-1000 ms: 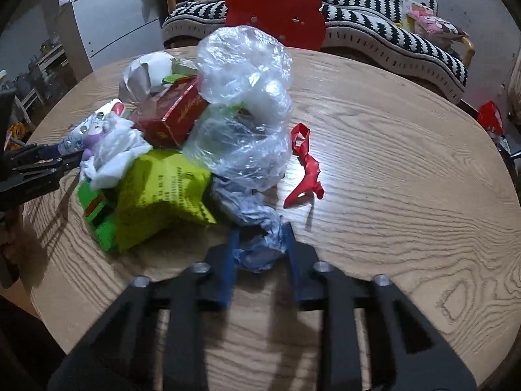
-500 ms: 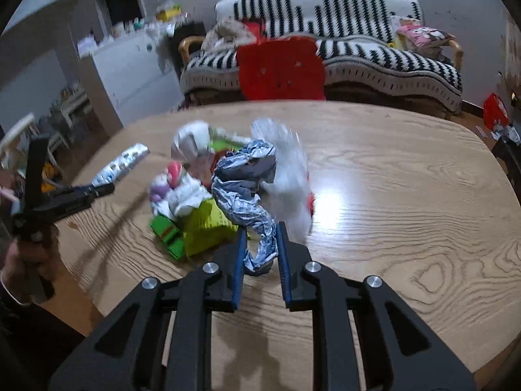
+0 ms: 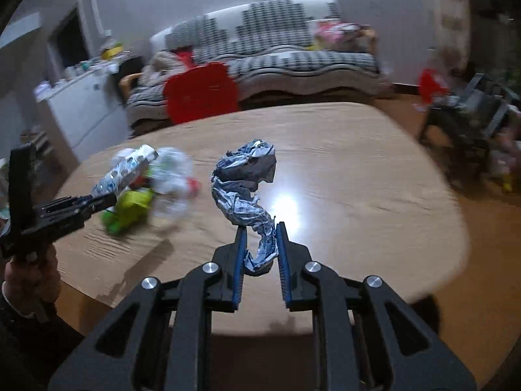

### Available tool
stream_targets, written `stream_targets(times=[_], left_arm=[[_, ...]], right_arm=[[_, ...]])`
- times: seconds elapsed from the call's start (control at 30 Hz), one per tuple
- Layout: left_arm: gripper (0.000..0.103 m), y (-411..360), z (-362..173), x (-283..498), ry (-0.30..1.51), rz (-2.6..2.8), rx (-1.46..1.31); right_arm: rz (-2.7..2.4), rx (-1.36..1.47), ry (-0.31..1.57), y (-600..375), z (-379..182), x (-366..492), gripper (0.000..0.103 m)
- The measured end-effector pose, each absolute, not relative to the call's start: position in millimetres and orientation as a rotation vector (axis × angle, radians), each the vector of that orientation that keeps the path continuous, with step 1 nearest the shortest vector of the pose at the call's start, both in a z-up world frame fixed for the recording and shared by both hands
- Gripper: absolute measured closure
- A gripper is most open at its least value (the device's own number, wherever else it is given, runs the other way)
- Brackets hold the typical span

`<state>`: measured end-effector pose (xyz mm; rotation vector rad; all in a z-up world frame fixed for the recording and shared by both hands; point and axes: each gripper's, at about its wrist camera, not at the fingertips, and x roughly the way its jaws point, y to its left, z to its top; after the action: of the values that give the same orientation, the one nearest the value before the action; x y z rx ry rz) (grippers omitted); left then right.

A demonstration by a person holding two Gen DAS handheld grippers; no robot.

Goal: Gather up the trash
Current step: 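Carry both items to the black bin and open both tools to drop them, then return both tools to the pile and approach the toy and plastic bag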

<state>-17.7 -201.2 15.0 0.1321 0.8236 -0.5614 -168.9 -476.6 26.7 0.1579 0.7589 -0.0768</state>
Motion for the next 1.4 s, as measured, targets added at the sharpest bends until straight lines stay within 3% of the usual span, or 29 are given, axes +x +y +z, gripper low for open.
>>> stream_targets(times=[0.33, 0.53, 0.83, 0.9, 0.93, 0.97, 1.03, 1.2, 1.4], left_arm=[[0.078, -386, -37, -140, 0.900, -1.070, 0.308], [0.078, -439, -78, -178, 0.934, -1.122, 0.410], [0.077, -464, -92, -174, 0.959, -1.122, 0.425], [0.077, -472, -93, -169, 0.956, -1.118, 0.418], [0.070, -476, -95, -166, 0.957, -1.117, 0.418], [0.053, -477, -96, -165, 0.965, -1.122, 0.415], [0.040, -476, -94, -168, 0.950, -1.120, 0.399], [0.038, -469, -83, -166, 0.940, -1.140, 0.393], [0.012, -415, -40, -142, 0.868, -1.072, 0.310]], right_arm=[[-0.413, 0.363, 0.918, -613, -43, -282, 0.084], [-0.434, 0.453, 0.993, -645, -78, -301, 0.084], [-0.460, 0.473, 0.986, -651, -77, -292, 0.084], [-0.464, 0.481, 0.984, -656, -79, -290, 0.066], [-0.474, 0.481, 0.977, -658, -78, -290, 0.033], [-0.482, 0.475, 0.965, -659, -77, -291, 0.013], [-0.491, 0.457, 0.951, -657, -72, -291, 0.013], [-0.477, 0.461, 0.925, -652, -62, -286, 0.013], [-0.412, 0.350, 0.852, -605, -20, -253, 0.013]])
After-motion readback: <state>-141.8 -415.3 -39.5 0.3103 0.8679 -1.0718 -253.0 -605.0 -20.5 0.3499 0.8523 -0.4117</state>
